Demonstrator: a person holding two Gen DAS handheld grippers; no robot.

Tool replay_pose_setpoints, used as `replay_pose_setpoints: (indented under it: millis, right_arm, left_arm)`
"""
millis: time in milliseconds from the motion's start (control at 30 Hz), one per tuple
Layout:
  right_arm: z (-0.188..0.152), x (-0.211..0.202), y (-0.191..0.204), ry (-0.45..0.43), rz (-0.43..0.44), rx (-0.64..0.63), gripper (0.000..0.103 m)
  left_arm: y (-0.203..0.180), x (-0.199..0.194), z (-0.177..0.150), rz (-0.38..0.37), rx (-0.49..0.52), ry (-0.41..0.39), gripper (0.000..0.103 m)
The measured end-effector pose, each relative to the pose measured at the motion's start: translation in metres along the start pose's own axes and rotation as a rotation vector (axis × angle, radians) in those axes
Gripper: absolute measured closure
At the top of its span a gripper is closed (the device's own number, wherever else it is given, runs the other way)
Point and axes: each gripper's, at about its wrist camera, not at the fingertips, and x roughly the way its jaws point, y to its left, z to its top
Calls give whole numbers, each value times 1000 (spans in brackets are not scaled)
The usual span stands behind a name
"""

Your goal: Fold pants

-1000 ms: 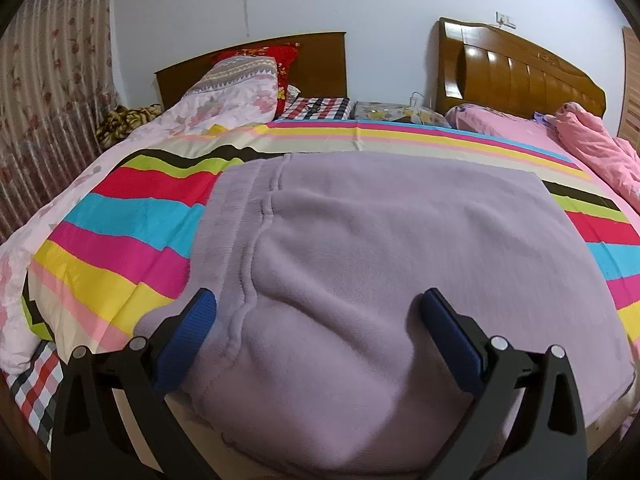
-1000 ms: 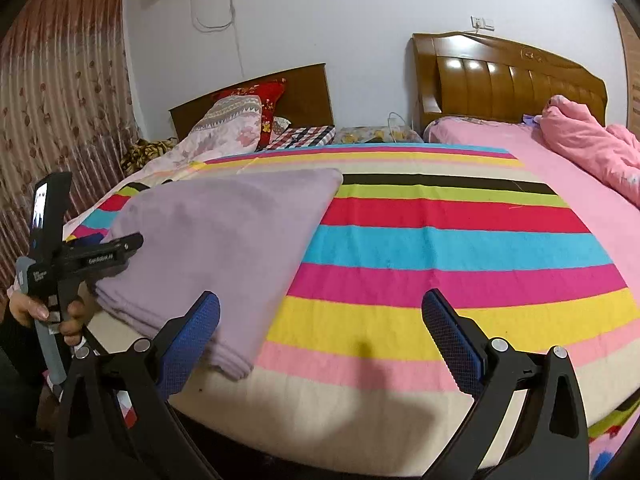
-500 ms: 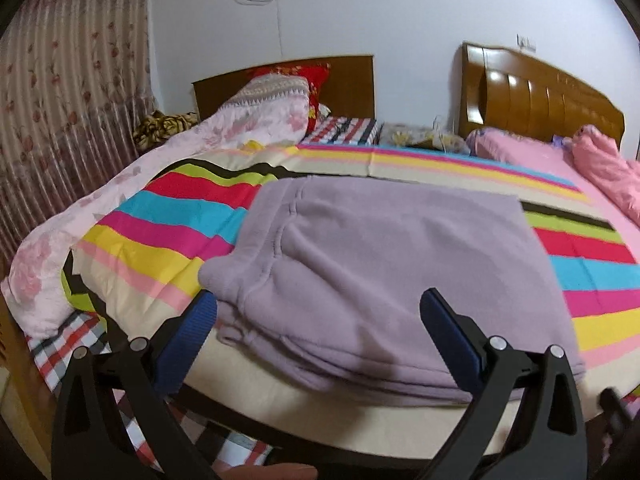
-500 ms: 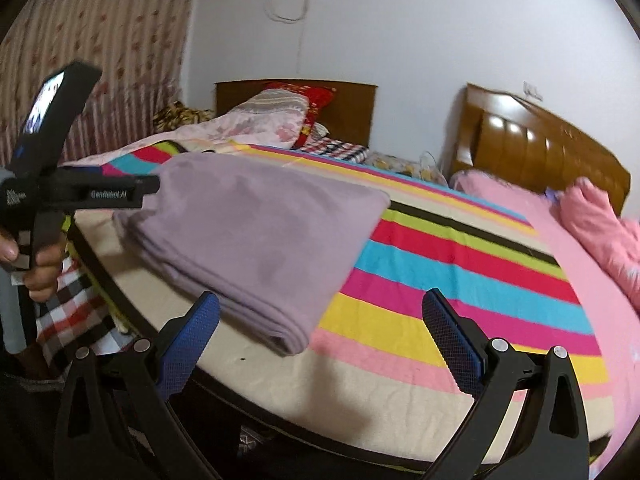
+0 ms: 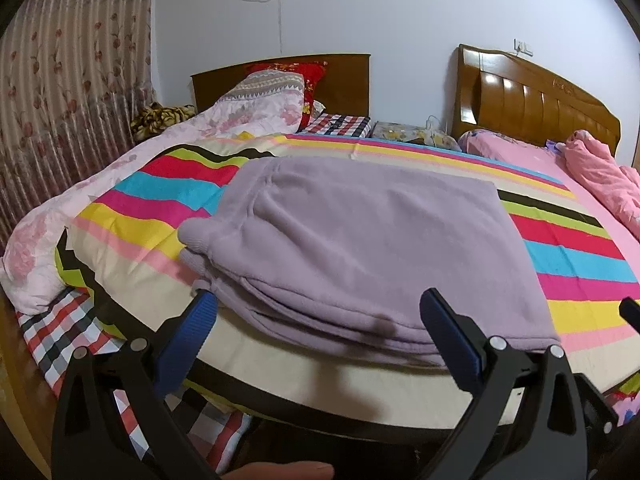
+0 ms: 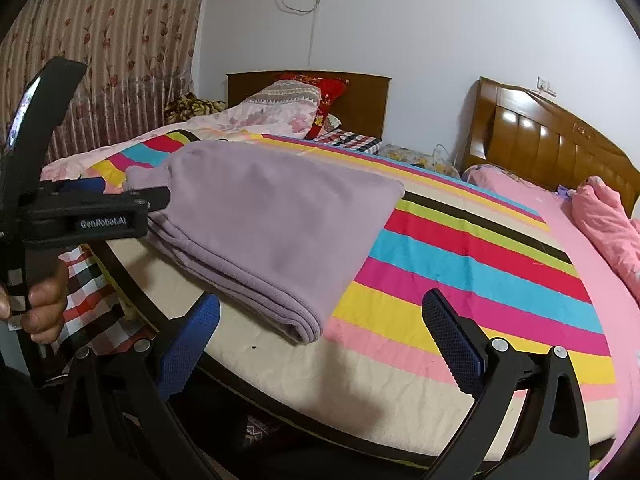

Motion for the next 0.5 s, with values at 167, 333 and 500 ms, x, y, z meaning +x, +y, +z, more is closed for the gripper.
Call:
replay_pose_setpoints:
  millis: [167, 333, 500]
  right_arm:
    - [-8, -7, -1, 24, 10, -6, 5]
    - [-15, -15, -1, 32, 1, -19, 5]
    - [-16, -17, -2, 38, -8, -14, 5]
  left_arm:
    - [3, -10, -4, -1, -1, -26, 1]
    - [7, -18, -10, 9, 14, -40, 1]
    - [5, -19, -10, 12, 21, -31, 1]
